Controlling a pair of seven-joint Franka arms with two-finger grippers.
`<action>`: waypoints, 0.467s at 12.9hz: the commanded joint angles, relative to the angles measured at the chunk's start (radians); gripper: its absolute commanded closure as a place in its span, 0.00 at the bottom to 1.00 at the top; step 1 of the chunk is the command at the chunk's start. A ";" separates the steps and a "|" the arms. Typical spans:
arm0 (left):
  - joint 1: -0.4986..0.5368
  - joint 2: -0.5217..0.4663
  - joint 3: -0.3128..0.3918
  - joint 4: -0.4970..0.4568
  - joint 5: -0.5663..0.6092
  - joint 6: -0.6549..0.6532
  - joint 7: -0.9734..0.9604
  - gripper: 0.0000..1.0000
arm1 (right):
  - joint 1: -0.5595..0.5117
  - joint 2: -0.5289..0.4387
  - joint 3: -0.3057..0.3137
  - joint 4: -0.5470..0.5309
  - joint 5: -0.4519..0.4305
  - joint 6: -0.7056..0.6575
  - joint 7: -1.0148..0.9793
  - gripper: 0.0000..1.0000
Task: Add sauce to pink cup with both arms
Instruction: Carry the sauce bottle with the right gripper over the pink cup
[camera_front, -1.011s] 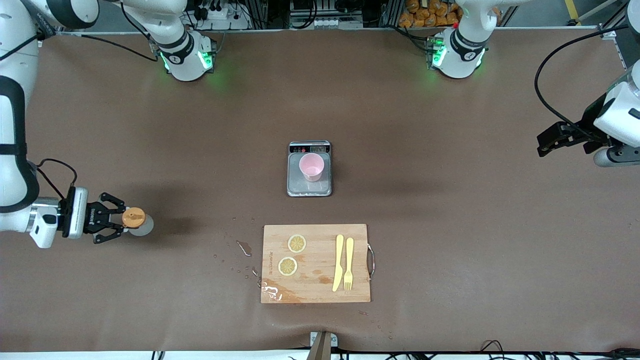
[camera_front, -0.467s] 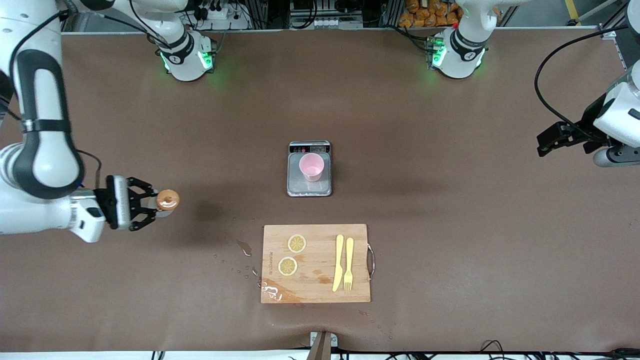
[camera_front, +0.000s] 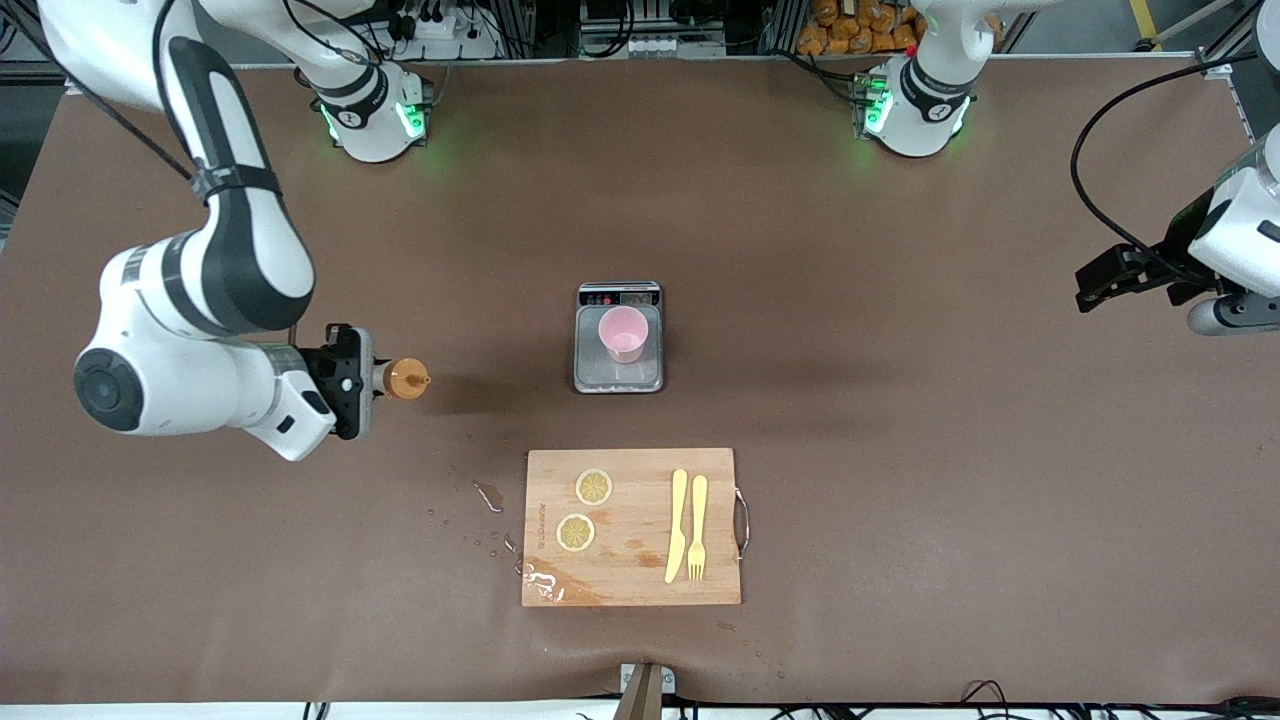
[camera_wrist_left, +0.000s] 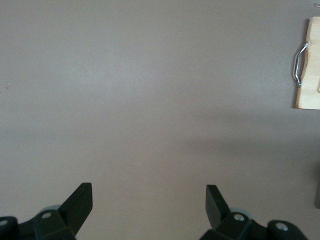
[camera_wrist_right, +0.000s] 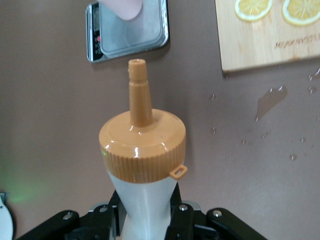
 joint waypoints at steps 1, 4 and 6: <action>0.002 -0.028 0.007 -0.024 -0.021 -0.012 0.020 0.00 | 0.066 -0.061 -0.007 -0.081 -0.081 0.006 0.118 1.00; 0.017 -0.031 0.007 -0.024 -0.020 -0.013 0.025 0.00 | 0.151 -0.069 -0.004 -0.092 -0.137 -0.005 0.257 1.00; 0.022 -0.031 0.007 -0.025 -0.020 -0.013 0.035 0.00 | 0.195 -0.081 -0.004 -0.107 -0.186 -0.054 0.357 1.00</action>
